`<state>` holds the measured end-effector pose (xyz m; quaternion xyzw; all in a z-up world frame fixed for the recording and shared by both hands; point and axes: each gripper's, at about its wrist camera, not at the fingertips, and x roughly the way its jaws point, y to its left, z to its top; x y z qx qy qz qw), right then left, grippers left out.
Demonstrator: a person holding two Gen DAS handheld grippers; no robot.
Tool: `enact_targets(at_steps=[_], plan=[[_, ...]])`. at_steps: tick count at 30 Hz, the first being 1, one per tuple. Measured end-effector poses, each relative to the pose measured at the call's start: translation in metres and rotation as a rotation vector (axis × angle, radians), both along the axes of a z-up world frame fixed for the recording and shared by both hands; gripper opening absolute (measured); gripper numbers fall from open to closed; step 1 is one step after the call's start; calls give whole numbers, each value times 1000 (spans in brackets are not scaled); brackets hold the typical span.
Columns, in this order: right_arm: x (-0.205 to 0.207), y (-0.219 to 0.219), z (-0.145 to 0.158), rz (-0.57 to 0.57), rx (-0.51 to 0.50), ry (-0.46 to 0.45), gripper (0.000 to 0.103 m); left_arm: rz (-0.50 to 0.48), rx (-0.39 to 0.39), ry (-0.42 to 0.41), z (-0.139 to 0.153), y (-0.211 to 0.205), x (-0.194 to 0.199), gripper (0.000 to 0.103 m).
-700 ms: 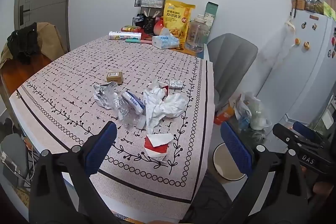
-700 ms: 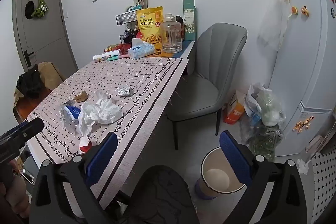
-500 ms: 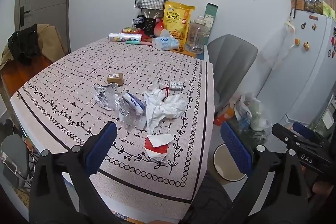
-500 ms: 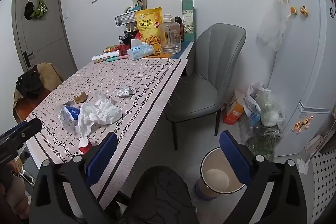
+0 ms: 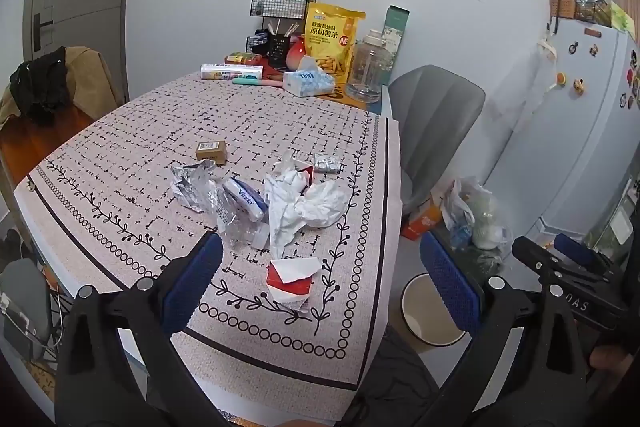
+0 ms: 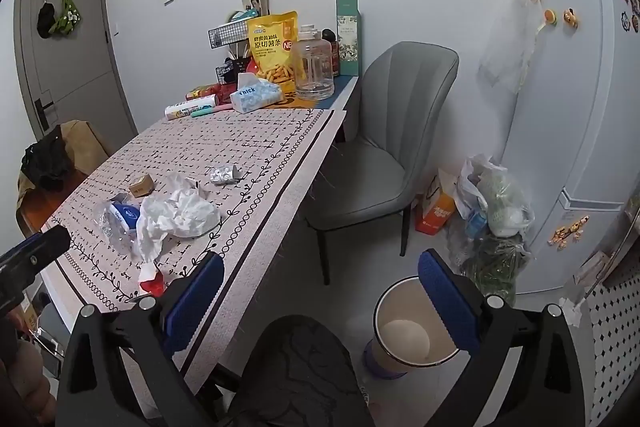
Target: Collect trash
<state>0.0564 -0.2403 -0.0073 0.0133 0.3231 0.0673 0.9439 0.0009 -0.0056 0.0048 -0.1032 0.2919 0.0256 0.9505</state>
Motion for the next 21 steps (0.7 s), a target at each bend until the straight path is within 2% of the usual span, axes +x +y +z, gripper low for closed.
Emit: enact_targets(at_steps=[21], plan=[[7, -8, -10, -15, 15, 21, 95, 11, -18, 10, -10, 1, 16, 98]])
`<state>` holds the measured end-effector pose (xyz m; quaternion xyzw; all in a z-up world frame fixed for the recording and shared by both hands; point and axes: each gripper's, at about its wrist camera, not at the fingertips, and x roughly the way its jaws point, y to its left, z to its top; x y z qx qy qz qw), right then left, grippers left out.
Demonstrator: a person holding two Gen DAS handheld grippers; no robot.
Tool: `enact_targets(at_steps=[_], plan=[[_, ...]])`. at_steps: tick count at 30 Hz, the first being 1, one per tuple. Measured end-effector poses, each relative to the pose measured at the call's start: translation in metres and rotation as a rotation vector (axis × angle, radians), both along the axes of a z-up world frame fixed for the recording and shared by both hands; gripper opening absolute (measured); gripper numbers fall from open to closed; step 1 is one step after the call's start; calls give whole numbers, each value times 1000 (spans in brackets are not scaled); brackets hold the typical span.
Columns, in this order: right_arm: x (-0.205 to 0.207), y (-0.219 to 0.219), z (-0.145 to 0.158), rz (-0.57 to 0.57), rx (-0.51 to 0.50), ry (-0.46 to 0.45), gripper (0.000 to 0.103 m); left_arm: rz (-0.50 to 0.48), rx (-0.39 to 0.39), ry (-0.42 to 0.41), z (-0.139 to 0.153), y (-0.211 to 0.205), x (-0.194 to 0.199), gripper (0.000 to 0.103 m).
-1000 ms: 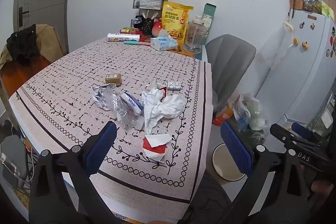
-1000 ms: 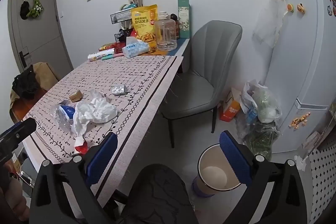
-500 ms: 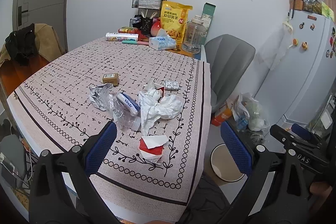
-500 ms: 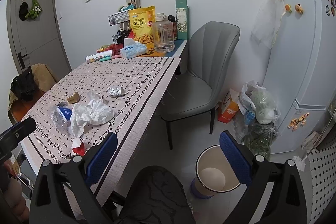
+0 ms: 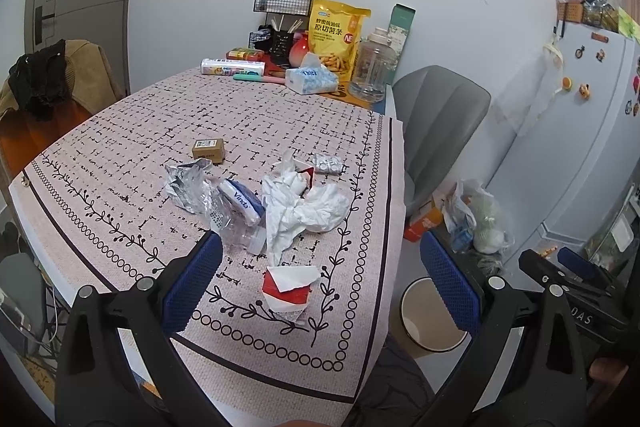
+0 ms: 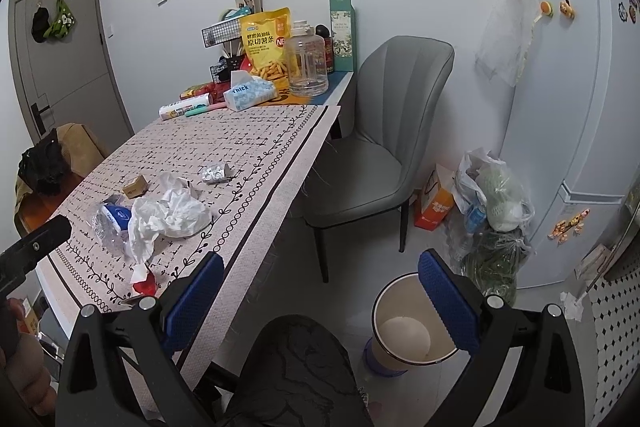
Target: Collect trash
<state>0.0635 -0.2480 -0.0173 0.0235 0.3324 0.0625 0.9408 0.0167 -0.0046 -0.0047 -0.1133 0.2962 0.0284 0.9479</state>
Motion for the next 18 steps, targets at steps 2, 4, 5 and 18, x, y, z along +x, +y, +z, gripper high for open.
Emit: enact_targets(at_steps=[2, 4, 5, 18], plan=[[1, 1, -1, 5, 0, 4, 95, -1, 2, 2, 0, -1, 0, 98], [1, 2, -2, 8, -1, 4, 95, 1, 0, 4, -1, -1, 0, 98], [1, 3, -3, 7, -1, 4, 95, 2, -1, 4, -1, 0, 0, 98], [0, 5, -3, -7, 6, -9, 95, 1, 3, 2, -1, 0, -1, 98]])
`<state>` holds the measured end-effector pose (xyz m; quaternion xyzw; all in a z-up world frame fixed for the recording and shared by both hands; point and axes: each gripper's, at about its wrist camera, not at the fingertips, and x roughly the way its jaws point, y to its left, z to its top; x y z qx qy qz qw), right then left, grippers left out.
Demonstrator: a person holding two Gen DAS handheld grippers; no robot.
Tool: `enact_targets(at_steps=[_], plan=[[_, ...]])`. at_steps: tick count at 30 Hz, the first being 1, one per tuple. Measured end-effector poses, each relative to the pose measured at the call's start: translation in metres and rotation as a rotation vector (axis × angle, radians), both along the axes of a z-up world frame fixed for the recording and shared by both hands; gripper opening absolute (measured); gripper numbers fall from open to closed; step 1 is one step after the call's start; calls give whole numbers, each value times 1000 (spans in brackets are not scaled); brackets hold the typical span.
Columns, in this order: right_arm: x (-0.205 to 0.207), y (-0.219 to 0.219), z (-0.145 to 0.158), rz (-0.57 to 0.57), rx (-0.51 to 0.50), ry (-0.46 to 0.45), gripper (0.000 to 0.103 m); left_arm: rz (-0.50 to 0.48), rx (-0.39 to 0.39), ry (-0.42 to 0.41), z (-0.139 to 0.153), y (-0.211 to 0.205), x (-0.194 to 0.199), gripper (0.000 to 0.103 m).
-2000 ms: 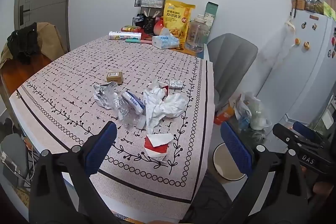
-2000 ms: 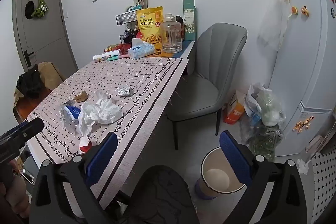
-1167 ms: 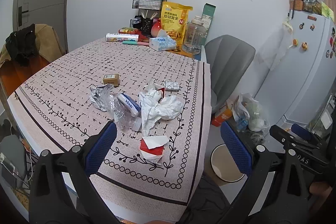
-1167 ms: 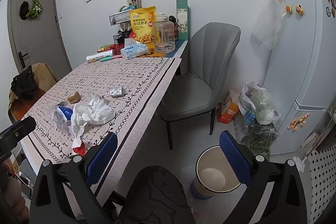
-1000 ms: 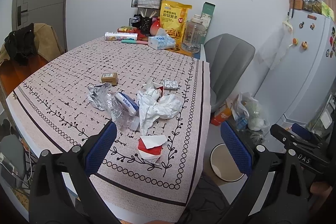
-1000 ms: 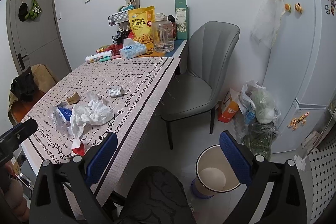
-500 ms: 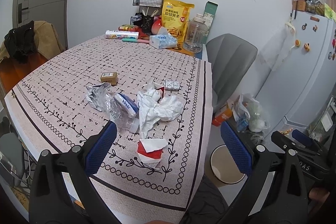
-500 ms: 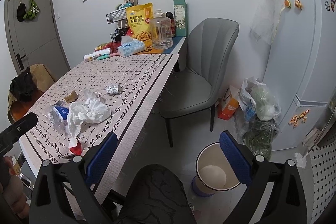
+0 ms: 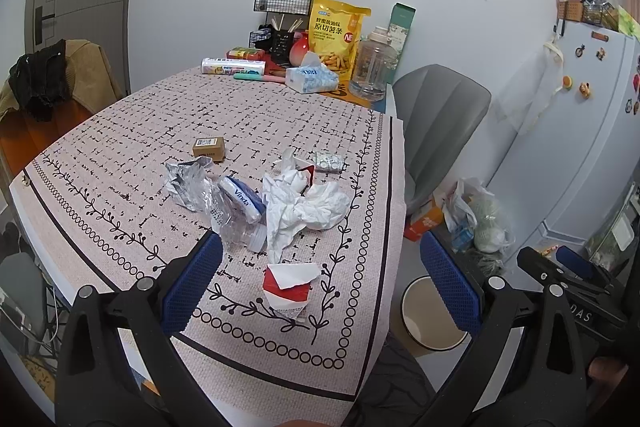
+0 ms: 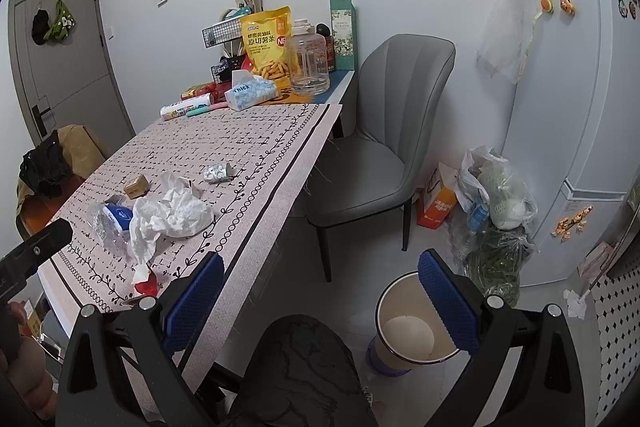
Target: Collect trash
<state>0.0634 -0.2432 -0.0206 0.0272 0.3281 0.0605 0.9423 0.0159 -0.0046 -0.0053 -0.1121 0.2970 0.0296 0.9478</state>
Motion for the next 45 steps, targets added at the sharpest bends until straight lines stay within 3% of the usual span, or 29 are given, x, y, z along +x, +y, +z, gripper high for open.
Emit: enact_targets(at_steps=[12, 23, 33, 45], plan=[[-2, 1, 3, -15, 7, -31, 95, 4, 0, -14, 1, 3, -3, 98], [-9, 6, 8, 38, 34, -82, 95, 8, -6, -23, 3, 7, -6, 98], [-1, 7, 8, 54, 59, -64, 95, 5, -16, -29, 5, 13, -6, 98], [14, 53, -6, 206, 40, -12, 95, 57, -61, -8, -12, 52, -8, 98]])
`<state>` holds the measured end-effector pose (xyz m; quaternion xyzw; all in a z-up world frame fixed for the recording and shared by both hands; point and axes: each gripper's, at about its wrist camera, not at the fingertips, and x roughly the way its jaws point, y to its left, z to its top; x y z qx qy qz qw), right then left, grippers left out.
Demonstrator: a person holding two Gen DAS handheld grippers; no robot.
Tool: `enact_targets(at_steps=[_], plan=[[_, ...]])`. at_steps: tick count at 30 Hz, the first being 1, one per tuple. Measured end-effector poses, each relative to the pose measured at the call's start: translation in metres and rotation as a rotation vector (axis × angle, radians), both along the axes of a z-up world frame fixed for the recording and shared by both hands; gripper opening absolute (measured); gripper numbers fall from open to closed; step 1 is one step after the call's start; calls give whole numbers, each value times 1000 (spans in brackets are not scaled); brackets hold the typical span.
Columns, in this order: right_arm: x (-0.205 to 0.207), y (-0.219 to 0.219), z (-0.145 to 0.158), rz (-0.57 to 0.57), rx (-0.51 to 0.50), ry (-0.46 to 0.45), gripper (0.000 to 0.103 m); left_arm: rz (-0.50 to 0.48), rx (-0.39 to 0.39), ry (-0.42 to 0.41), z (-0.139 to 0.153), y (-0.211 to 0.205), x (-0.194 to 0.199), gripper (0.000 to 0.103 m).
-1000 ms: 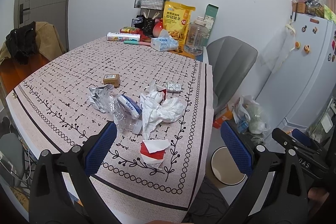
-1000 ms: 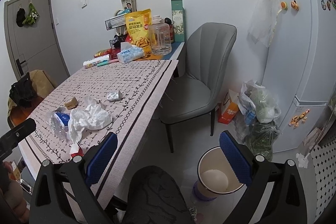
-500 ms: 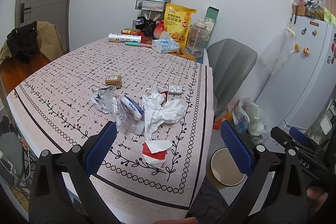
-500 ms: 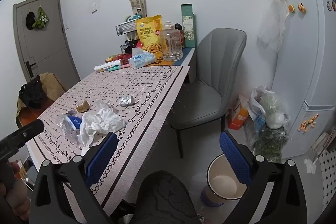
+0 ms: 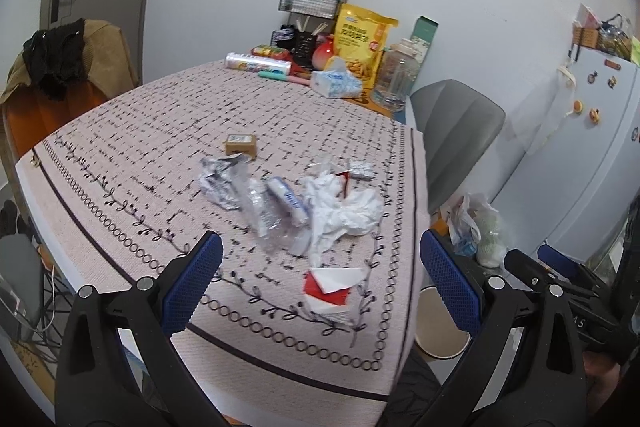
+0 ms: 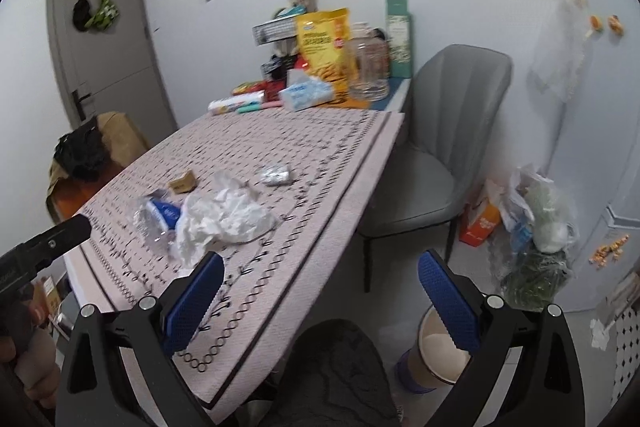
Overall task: Collect trash
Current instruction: 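Reach the right tool to the red-and-white paper scrap and close on it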
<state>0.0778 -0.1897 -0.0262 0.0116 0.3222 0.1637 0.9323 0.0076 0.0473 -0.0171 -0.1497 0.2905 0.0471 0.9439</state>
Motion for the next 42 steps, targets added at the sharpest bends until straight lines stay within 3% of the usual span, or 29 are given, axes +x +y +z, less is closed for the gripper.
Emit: enact_targets(at_steps=[2, 6, 11, 15, 23, 26, 28, 34, 42], plan=[[3, 10, -5, 25, -4, 16, 95, 11, -3, 9, -6, 9, -1, 97], [11, 31, -17, 90, 3, 84, 83, 34, -27, 43, -20, 27, -2, 92], [16, 61, -34, 177, 6, 146, 75, 49, -45, 88, -35, 43, 0, 79], [22, 83, -46, 235, 20, 191, 73, 64, -56, 110, -44, 53, 2, 77], [39, 116, -75, 321, 49, 270, 56, 52, -76, 138, -56, 59, 17, 72], [49, 122, -86, 349, 89, 315, 37, 44, -79, 136, -56, 60, 26, 72], [53, 126, -91, 368, 99, 334, 17, 37, -91, 133, -56, 61, 32, 72], [58, 123, -83, 384, 132, 317, 7, 37, -105, 133, -58, 61, 53, 68], [62, 101, -69, 356, 151, 303, 6, 54, -145, 140, -65, 63, 76, 53]])
